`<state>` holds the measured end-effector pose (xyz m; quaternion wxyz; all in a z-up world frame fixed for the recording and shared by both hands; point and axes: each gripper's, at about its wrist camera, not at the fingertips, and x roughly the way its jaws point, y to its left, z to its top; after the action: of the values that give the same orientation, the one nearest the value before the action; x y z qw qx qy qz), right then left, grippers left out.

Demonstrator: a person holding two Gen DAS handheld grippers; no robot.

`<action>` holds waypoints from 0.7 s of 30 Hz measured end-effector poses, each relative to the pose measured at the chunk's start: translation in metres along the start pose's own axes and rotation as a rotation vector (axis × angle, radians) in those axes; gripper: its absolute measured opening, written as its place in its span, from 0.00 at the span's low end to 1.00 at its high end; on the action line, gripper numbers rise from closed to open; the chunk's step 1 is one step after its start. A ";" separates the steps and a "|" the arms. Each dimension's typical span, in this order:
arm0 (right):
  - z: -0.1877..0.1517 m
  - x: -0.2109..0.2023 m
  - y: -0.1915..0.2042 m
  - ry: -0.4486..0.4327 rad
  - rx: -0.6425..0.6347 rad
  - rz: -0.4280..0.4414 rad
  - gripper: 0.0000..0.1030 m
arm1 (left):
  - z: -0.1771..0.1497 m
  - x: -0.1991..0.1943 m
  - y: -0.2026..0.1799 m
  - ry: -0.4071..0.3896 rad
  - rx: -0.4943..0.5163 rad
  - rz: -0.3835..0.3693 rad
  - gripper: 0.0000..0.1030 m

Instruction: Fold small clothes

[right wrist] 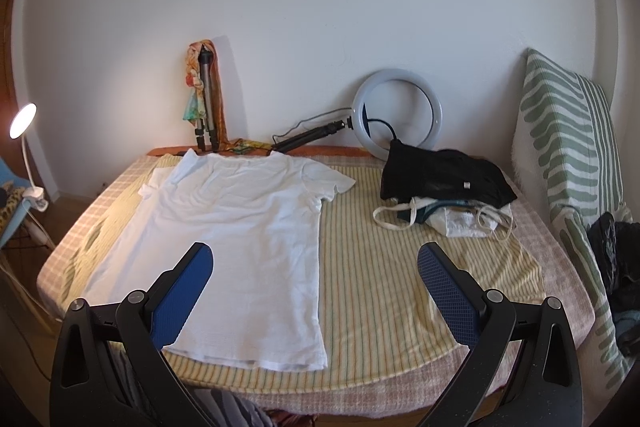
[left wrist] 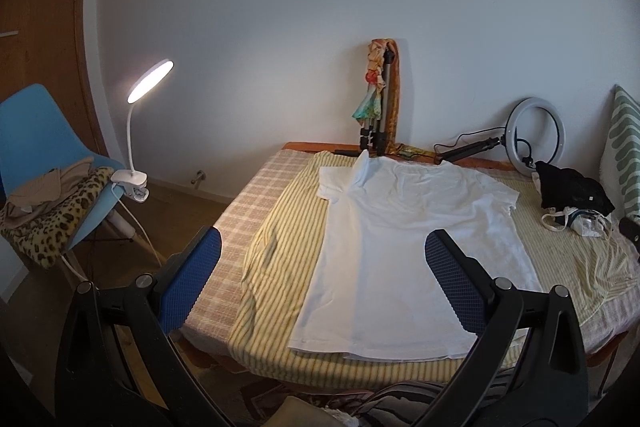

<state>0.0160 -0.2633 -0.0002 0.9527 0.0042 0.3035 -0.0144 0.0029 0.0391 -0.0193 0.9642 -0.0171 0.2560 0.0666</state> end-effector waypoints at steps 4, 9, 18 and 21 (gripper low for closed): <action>0.021 0.015 0.007 -0.031 -0.042 0.005 0.99 | -0.014 0.011 0.028 0.002 -0.018 0.033 1.00; 0.054 0.048 0.030 -0.067 -0.157 0.037 0.99 | -0.033 0.030 0.063 0.037 -0.084 -0.011 0.98; 0.110 0.130 0.068 0.044 -0.208 0.254 0.99 | -0.085 0.094 0.074 0.271 -0.158 -0.201 0.53; 0.119 0.149 0.094 0.102 -0.212 0.339 0.99 | -0.102 0.114 0.070 0.336 -0.164 -0.231 0.49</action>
<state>0.2093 -0.1746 0.0108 0.9200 -0.0445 0.3460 0.1783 0.0413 0.1148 -0.1647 0.9047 -0.1354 0.4030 -0.0274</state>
